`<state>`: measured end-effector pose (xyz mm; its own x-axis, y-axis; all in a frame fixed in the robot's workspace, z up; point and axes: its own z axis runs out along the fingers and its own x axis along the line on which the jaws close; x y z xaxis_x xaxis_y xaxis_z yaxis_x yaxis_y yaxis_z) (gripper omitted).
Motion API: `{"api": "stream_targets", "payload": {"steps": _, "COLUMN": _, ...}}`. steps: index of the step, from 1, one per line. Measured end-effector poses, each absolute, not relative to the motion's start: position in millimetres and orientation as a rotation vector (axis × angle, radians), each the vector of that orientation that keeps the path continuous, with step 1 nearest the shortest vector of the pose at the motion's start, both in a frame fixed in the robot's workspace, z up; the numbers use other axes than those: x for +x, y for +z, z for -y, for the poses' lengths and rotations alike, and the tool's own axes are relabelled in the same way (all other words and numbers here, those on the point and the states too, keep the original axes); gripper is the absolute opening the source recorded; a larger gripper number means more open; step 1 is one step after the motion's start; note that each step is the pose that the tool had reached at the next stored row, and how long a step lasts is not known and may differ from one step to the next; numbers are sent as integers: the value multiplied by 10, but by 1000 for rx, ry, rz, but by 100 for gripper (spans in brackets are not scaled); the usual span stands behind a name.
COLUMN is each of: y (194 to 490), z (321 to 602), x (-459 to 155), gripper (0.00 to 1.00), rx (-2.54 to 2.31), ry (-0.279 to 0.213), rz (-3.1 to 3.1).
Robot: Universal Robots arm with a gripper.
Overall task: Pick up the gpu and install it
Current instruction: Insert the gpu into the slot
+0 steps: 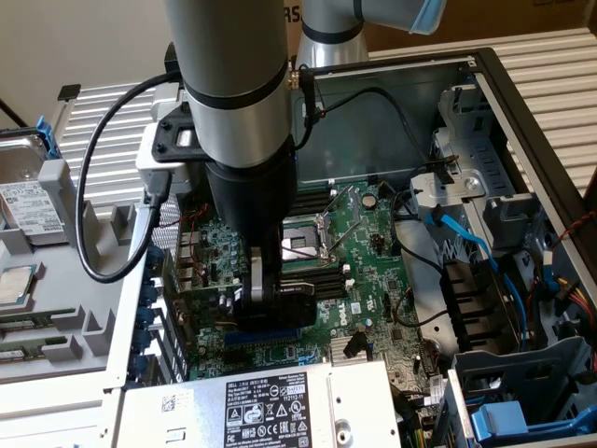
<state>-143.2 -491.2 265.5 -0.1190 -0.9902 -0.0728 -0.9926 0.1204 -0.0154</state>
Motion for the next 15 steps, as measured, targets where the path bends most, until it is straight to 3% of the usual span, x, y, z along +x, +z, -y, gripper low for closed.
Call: {"api": "stream_targets", "payload": {"steps": 15, "y": 2655, "z": 4918, "x": -1418, "gripper": 26, "rx": -2041, "ry": 57, "rz": -2302}}
